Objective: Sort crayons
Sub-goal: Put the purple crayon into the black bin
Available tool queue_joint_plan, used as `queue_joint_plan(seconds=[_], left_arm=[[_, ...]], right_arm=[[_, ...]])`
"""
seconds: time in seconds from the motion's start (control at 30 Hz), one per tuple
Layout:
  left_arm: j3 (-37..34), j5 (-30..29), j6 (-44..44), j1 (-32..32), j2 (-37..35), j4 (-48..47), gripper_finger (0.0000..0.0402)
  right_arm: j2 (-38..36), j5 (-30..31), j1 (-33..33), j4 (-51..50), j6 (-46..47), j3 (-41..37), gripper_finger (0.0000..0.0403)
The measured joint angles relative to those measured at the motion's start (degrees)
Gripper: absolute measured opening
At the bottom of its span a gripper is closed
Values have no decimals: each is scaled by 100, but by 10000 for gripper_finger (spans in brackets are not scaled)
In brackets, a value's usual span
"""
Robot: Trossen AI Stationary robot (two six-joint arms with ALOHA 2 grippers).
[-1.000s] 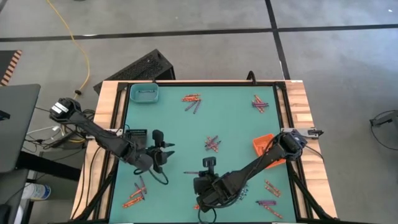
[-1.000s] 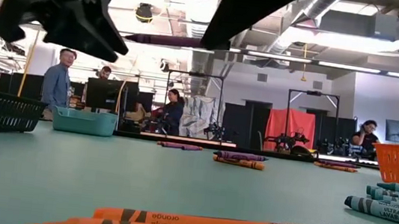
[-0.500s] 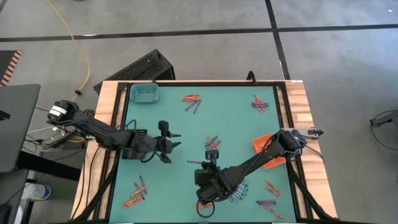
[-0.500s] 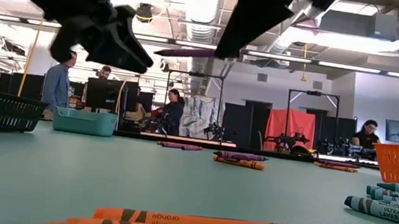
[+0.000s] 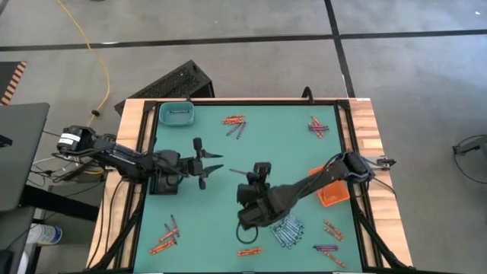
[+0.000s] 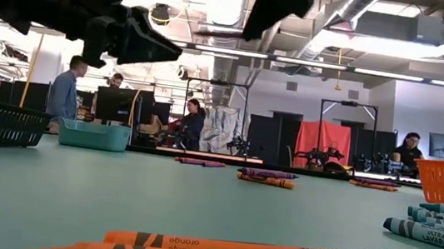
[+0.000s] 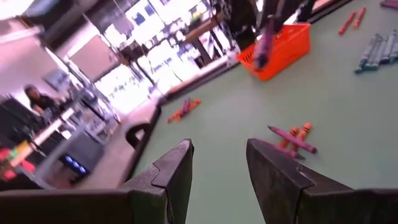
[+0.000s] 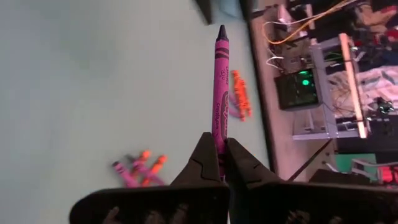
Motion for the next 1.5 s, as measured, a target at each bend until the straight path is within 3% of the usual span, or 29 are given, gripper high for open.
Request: queue_joint_plan(seconds=[0.3, 0.6, 0.73, 1.07, 1.5], left_arm=[[0, 679, -265, 321, -55, 106, 141], [0, 2639, -1381, 646, -52, 118, 141], [-59, 3033, -1574, 665, -50, 391, 141], [-508, 3289, -1953, 663, -48, 1928, 141], [-509, 3374, -2066, 663, -31, 2310, 141]], right_arm=[[-399, 146, -310, 278, -213, 2, 1], [-483, 130, -328, 1392, -1010, 2, 1], [-483, 66, -328, 1820, -1188, 2, 1], [-483, -24, -312, 2320, -1366, 2, 1], [-483, -179, -251, 3111, -1770, 2, 1]])
